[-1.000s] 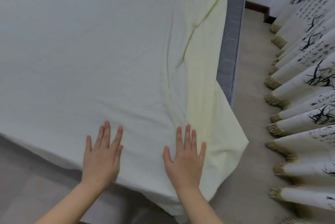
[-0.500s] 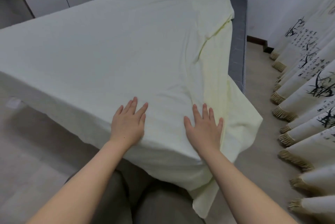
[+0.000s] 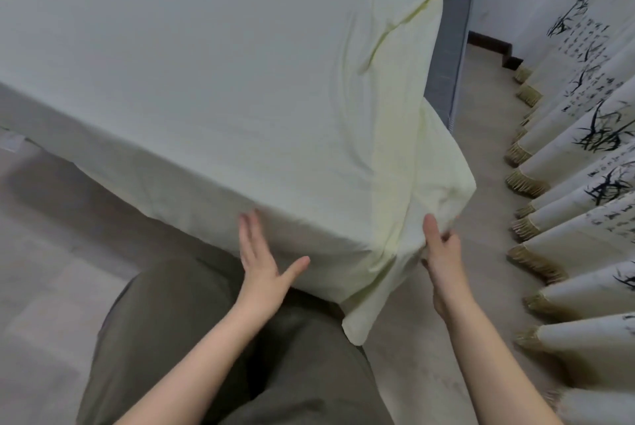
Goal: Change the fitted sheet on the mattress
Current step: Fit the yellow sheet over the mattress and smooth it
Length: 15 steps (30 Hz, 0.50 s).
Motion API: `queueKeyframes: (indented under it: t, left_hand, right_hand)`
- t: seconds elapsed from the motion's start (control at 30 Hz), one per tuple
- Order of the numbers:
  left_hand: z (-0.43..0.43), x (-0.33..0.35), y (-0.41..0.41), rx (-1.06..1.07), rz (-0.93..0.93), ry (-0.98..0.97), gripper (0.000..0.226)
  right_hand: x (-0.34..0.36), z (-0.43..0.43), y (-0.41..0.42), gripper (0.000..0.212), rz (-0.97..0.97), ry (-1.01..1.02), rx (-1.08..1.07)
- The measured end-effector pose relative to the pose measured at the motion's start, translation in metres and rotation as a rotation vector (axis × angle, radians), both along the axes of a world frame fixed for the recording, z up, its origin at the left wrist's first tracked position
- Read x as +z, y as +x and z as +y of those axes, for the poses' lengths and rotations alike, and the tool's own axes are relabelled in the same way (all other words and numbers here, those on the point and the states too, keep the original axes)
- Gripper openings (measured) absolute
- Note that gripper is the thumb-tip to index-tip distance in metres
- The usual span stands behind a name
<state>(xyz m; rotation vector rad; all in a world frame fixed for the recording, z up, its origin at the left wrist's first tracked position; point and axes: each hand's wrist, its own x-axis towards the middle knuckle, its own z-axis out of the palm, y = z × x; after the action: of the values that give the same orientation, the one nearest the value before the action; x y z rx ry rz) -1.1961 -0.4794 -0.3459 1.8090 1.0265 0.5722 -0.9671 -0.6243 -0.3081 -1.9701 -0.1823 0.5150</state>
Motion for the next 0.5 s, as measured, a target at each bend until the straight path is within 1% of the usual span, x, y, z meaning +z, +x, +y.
queueKeyframes:
  t: [0.03,0.1,0.13,0.17,0.2,0.27,0.37,0.43,0.47,0.5]
  left_hand:
    - [-0.002,-0.006,0.008,0.157,-0.055,-0.257,0.118]
    - [0.004,-0.018,0.019,0.384,-0.149,-0.730,0.125]
    - [0.009,-0.024,0.022,0.433,-0.214,-0.914,0.126]
    - [0.012,-0.029,0.022,0.443,-0.267,-1.054,0.124]
    - [0.015,-0.033,0.022,0.426,-0.294,-1.154,0.118]
    - [0.018,-0.042,0.020,0.393,-0.301,-1.235,0.098]
    - [0.016,-0.054,0.015,0.369,-0.312,-1.237,0.054]
    - [0.013,-0.059,0.012,0.364,-0.313,-1.247,0.040]
    - [0.013,-0.061,0.011,0.371,-0.314,-1.242,0.036]
    - [0.013,-0.063,0.010,0.379,-0.321,-1.239,0.033]
  right_hand:
    - [-0.005,-0.001,-0.005,0.073,0.117,0.097,-0.010]
    - [-0.009,-0.001,-0.011,0.064,0.160,0.141,-0.045]
    - [-0.012,0.000,-0.013,0.057,0.125,0.128,-0.079]
    - [-0.012,0.000,-0.016,0.049,0.104,0.141,-0.095]
    - [-0.013,0.001,-0.017,0.041,0.086,0.176,-0.090]
    - [-0.014,-0.001,-0.012,0.036,0.014,0.235,-0.109]
    - [-0.009,-0.019,0.010,0.036,-0.088,0.284,-0.314]
    - [-0.014,-0.046,0.032,0.034,-0.158,0.209,-0.455]
    - [-0.019,-0.061,0.042,0.036,-0.231,0.119,-0.473]
    - [-0.026,-0.076,0.048,0.038,-0.325,-0.021,-0.444]
